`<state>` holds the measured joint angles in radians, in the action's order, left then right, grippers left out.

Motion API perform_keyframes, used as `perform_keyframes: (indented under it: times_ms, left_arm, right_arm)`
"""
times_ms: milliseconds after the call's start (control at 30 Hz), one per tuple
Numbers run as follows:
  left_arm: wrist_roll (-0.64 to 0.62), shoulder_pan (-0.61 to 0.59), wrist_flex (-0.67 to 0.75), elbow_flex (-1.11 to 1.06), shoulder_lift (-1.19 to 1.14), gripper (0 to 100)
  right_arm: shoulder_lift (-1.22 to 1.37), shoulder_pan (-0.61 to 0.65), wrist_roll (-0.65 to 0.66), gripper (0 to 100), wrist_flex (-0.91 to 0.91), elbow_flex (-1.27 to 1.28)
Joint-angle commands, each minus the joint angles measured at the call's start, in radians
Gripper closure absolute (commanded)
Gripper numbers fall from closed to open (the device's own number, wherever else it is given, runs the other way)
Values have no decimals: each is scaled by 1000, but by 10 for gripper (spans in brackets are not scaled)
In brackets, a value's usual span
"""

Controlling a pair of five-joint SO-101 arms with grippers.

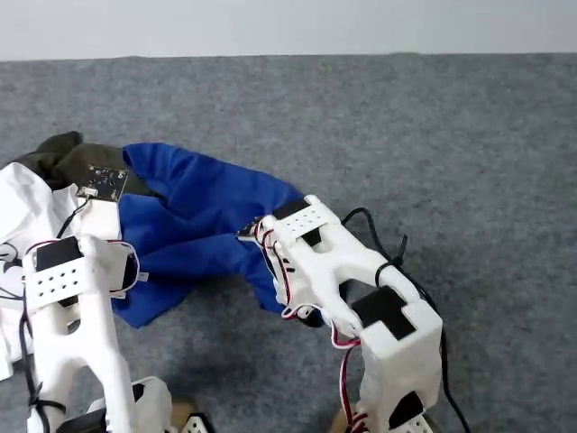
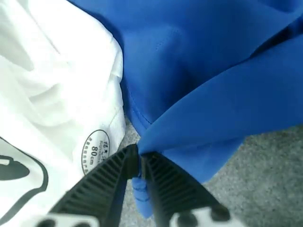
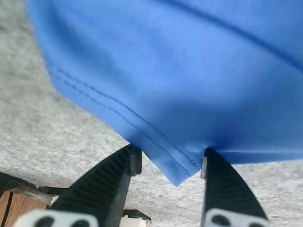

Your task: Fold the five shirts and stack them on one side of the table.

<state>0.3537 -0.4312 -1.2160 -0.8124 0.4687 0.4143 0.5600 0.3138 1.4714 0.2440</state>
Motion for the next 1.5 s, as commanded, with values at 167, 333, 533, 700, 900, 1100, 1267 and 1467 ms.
perform_keyframes:
  times_ms: [167, 333, 533, 700, 900, 1100, 1267, 1467]
  left_arm:
    - [0, -8, 17, 4, 21, 995]
    - [0, -6, 17, 10, 21, 995]
    - [-3, -2, 3, 47, 23, 995]
    - [-8, 15, -115, 246, 25, 995]
    - [-8, 163, -242, 572, 25, 995]
    - [-5, 287, -213, 872, 21, 995]
    - [2, 293, -137, 1081, 23, 995]
    - [2, 298, -146, 1285, 23, 995]
  right_arm:
    - [119, -91, 9, 970, 38, -152]
    - [76, -104, 12, 987, 85, -224]
    - [-16, -139, 12, 987, 177, -322]
    - [-140, -214, 12, 988, 275, -450]
    - [-334, -305, 94, 988, 298, -657]
    - [-493, -367, 103, 988, 292, -859]
    - [-595, -420, 103, 988, 289, -1046]
    - [-699, -489, 160, 989, 289, -1252]
